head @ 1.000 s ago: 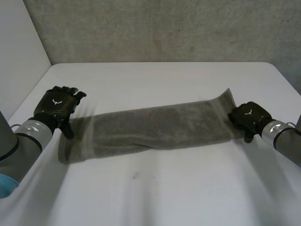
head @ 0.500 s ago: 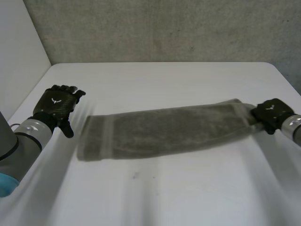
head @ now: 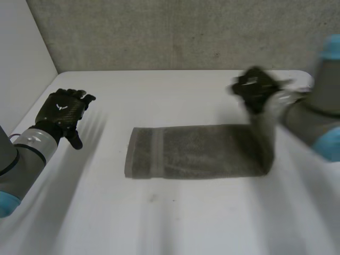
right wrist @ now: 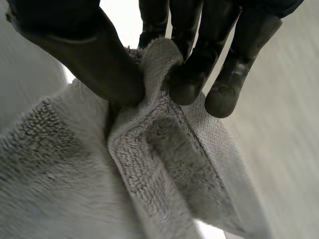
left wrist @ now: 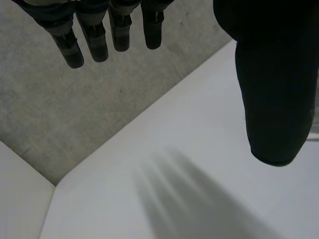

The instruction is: Fold the towel.

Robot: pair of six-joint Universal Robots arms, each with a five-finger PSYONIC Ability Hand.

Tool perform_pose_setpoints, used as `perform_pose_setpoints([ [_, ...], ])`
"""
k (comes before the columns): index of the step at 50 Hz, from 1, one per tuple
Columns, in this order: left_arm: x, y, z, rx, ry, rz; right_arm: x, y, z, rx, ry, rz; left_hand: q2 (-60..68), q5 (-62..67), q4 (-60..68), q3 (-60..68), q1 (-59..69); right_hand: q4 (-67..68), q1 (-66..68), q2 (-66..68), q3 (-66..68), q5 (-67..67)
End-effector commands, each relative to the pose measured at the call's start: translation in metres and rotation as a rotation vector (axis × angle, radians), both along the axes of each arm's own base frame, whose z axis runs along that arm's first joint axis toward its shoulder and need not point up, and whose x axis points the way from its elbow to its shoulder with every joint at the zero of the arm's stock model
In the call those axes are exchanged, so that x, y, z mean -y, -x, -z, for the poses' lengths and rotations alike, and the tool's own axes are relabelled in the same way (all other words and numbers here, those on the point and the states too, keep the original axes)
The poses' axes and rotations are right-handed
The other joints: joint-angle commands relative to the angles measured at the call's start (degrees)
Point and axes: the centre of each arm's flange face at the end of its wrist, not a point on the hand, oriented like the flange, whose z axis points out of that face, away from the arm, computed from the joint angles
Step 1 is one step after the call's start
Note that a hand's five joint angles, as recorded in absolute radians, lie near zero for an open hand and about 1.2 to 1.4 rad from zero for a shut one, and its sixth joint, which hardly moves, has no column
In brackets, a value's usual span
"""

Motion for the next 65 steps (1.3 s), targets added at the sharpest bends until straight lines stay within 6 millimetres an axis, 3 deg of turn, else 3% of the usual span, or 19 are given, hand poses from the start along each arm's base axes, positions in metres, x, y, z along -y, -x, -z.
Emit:
perform_pose_setpoints([
  [1, -0.002, 0.005, -0.007, -0.048, 0.005, 0.009, -0.102, -0.109, 0.040, -0.022, -0.005, -0.327, 0.5, -1.1, 0.5, 0.6, 0.5, 3.4, 4.8, 6.8, 3.8, 4.5],
  [5, -0.003, 0.007, -0.007, -0.048, 0.003, 0.015, -0.147, -0.143, 0.075, -0.053, -0.030, -0.456, 0.5, -1.1, 0.5, 0.6, 0.5, 3.4, 4.8, 6.8, 3.8, 4.5],
  [7, -0.004, 0.009, -0.006, -0.048, 0.000, 0.019, -0.154, -0.149, 0.081, -0.054, -0.032, -0.477, 0.5, -1.1, 0.5, 0.6, 0.5, 3.4, 4.8, 6.8, 3.8, 4.5],
  [25, -0.007, 0.027, -0.015, -0.057, 0.036, 0.075, -0.150, -0.177, 0.079, 0.012, 0.006, -0.508, 0.5, -1.1, 0.5, 0.6, 0.5, 3.4, 4.8, 6.8, 3.8, 4.5],
  [26, -0.007, 0.027, -0.015, -0.057, 0.036, 0.075, -0.150, -0.177, 0.083, 0.008, 0.001, -0.508, 0.5, -1.1, 0.5, 0.6, 0.5, -7.7, -6.3, -4.3, -7.3, -6.6],
  [27, -0.007, 0.030, -0.017, -0.060, 0.042, 0.081, -0.150, -0.177, 0.083, 0.008, 0.001, -0.508, 0.5, -1.1, 0.5, 0.6, 0.5, -7.8, -6.4, -4.4, -7.4, -6.7],
  [28, -0.007, 0.032, -0.019, -0.062, 0.048, 0.087, -0.151, -0.177, 0.086, 0.003, -0.007, -0.507, 0.5, -1.1, 0.5, 0.6, 0.5, -44.4, -43.0, -41.0, -44.1, -43.3],
  [29, -0.007, 0.033, -0.019, -0.062, 0.048, 0.087, -0.153, -0.176, 0.085, 0.001, -0.011, -0.506, 0.5, -1.1, 0.5, 0.6, 0.5, -66.6, -65.2, -63.2, -66.2, -65.5],
  [31, -0.007, 0.036, -0.020, -0.068, 0.050, 0.096, -0.152, -0.174, 0.082, 0.004, -0.012, -0.497, 0.5, -1.1, 0.5, 0.6, 0.5, -66.6, -65.2, -63.2, -66.2, -65.5],
  [35, -0.011, 0.048, -0.025, -0.114, 0.048, 0.129, -0.149, -0.164, 0.066, 0.030, -0.030, -0.474, 0.5, -1.1, 0.5, 0.6, 0.5, -66.6, -65.2, -63.2, -66.2, -65.5],
  [38, -0.014, 0.056, -0.029, -0.163, 0.040, 0.151, -0.140, -0.143, 0.042, 0.096, -0.068, -0.424, 0.7, -1.0, 0.7, 0.7, 0.6, -66.6, -65.2, -63.2, -66.2, -65.5],
  [40, -0.016, 0.062, -0.030, -0.186, 0.032, 0.166, -0.113, -0.110, 0.022, 0.186, -0.125, -0.314, 0.7, -1.0, 0.7, 0.7, 0.6, -66.6, -65.2, -63.2, -66.2, -65.5],
  [41, -0.019, 0.068, -0.030, -0.208, 0.021, 0.185, -0.113, -0.110, 0.021, 0.187, -0.126, -0.313, 0.8, -0.8, 0.9, 0.9, 0.8, -66.6, -65.2, -63.2, -66.2, -65.5],
  [43, -0.022, 0.075, -0.028, -0.218, 0.012, 0.204, -0.096, -0.079, 0.003, 0.269, -0.173, -0.226, 1.2, -0.5, 1.2, 1.2, 1.1, -66.6, -65.2, -63.2, -66.2, -65.5],
  [47, -0.034, 0.098, -0.013, -0.214, -0.025, 0.269, -0.082, -0.048, 0.000, 0.306, -0.221, -0.145, 1.5, -0.1, 1.5, 1.6, 1.5, -66.6, -65.2, -63.2, -66.2, -65.5],
  [51, -0.041, 0.112, 0.005, -0.200, -0.064, 0.307, -0.070, -0.011, 0.018, 0.291, -0.296, -0.051, 1.5, -0.1, 1.5, 1.6, 1.5, -66.6, -65.2, -63.2, -66.2, -65.5],
  [54, -0.045, 0.120, 0.024, -0.183, -0.109, 0.322, -0.072, 0.002, 0.037, 0.275, -0.354, -0.023, 1.5, -0.1, 1.5, 1.6, 1.5, -66.6, -65.2, -63.2, -66.2, -65.5],
  [60, -0.036, 0.122, 0.051, -0.153, -0.153, 0.264, -0.076, 0.012, 0.060, 0.263, -0.412, -0.010, 1.9, 0.2, 1.9, 1.9, 1.8, -66.6, -65.2, -63.2, -66.2, -65.5],
  [65, -0.025, 0.119, 0.055, -0.148, -0.138, 0.192, -0.078, 0.015, 0.084, 0.255, -0.391, -0.009, 1.9, 0.2, 1.9, 1.9, 1.8, -51.6, -50.2, -48.2, -51.2, -50.5],
])
